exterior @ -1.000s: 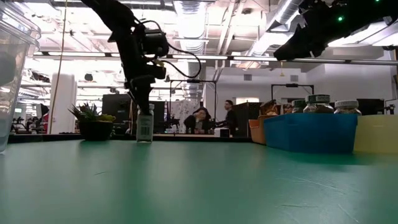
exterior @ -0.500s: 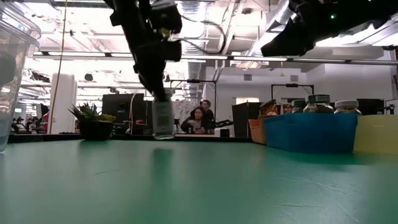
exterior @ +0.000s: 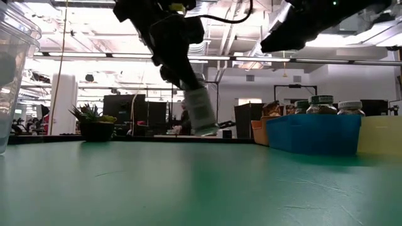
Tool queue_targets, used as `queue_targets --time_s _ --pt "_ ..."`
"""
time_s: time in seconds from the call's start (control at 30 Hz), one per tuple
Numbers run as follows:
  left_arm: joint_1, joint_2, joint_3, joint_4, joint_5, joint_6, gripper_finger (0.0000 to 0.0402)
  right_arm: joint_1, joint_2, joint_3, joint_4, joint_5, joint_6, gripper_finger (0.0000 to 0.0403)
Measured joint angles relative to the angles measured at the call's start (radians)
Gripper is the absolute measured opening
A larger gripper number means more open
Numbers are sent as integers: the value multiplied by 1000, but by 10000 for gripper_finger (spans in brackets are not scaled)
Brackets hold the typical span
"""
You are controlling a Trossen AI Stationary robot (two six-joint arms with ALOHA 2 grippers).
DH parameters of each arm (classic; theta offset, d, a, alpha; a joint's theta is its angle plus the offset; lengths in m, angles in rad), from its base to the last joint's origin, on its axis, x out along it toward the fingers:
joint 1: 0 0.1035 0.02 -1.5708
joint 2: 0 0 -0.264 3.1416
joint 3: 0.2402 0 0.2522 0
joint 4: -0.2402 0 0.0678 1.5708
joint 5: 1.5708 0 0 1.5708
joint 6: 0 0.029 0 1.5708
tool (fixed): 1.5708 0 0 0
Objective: Sort spices by type
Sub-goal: Put the white seasoning bottle into the yellow bin
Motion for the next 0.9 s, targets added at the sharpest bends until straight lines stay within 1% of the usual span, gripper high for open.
queue_targets --time_s 0.1,0.33,0.47,0.57,0.9 --pt "-9 43 17 34 9 -7 203 20 7 26 -89 -1 39 204" --pt "-10 143 119 -71 15 18 205 35 6 33 -137 0 54 204" --pt "-10 149 137 -93 11 25 206 35 3 33 -149 1 53 203" --pt "-10 145 150 -110 -12 30 209 35 4 33 -148 1 45 203" --pt "-16 141 183 -118 -19 70 275 34 5 33 -151 1 39 204"
